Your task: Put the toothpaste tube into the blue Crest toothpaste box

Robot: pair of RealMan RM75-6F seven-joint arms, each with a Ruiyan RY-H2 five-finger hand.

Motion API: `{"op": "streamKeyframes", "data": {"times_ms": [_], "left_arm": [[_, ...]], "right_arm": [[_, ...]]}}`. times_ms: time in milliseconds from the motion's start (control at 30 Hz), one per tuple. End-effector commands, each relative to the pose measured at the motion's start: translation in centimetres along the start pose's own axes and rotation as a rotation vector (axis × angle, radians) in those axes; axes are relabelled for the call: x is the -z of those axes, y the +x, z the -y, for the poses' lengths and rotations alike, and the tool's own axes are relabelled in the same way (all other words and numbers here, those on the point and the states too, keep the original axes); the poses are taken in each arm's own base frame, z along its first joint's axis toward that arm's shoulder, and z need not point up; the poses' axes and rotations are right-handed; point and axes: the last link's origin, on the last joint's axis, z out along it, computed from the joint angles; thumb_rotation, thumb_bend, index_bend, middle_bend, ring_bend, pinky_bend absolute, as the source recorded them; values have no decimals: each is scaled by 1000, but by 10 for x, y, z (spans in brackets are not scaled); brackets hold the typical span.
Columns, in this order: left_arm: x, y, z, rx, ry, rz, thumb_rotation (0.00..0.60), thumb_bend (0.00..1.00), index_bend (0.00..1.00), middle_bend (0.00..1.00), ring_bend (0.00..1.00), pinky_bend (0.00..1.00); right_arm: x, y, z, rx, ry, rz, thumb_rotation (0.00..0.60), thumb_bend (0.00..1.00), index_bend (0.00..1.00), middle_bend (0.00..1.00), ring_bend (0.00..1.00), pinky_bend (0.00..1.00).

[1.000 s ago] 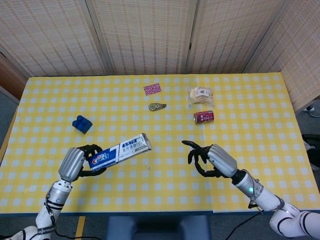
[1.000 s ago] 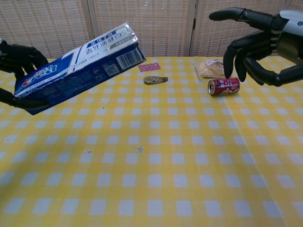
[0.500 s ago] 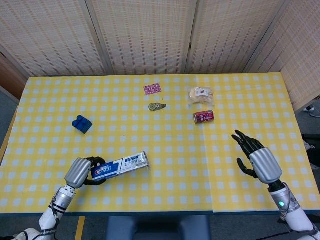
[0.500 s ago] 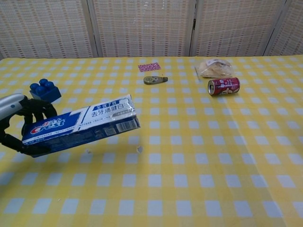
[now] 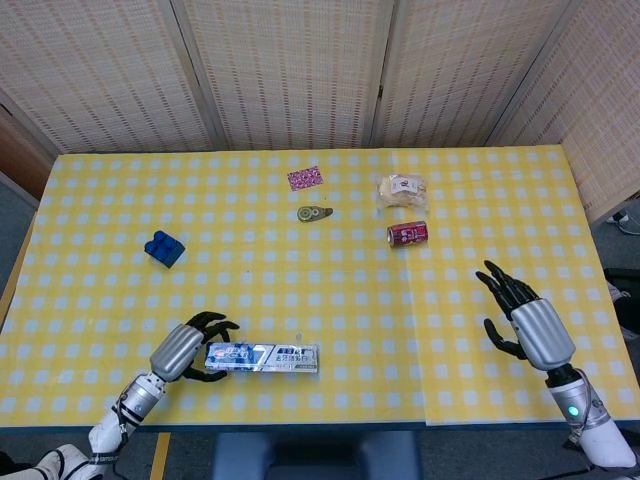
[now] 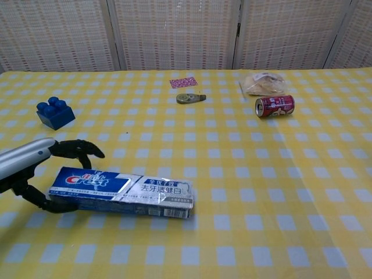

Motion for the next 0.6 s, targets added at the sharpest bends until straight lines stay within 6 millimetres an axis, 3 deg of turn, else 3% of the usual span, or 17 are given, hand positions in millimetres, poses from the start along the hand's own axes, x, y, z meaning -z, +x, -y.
{"op": "streamKeyframes", "data": {"times_ms": [33, 167, 300, 467, 600], "left_arm": [[2, 10, -1, -5, -9, -27, 600, 164, 81, 133, 2, 0], [12, 29, -4, -27, -27, -83, 600, 160, 72, 117, 0, 0], [37, 57, -2, -107, -7, -149, 600, 159, 72, 116, 0, 0], [94, 96, 12, -338, 188, -216, 600, 160, 79, 113, 0, 0], [142, 110, 17, -453, 383, -299, 600, 161, 79, 104, 0, 0]], "right_arm": [[1, 1, 0, 0, 1, -1, 600, 538, 0, 2, 123, 208], [4, 5, -2, 21, -18, 5, 600, 538, 0, 1, 108, 189], [11, 12, -7, 78, -74, 22, 600, 536, 0, 0, 46, 84], [20, 23, -8, 180, -167, 23, 600, 481, 0, 0, 0, 0], [28, 30, -3, 256, -212, -9, 600, 444, 0, 0, 0, 0]]}}
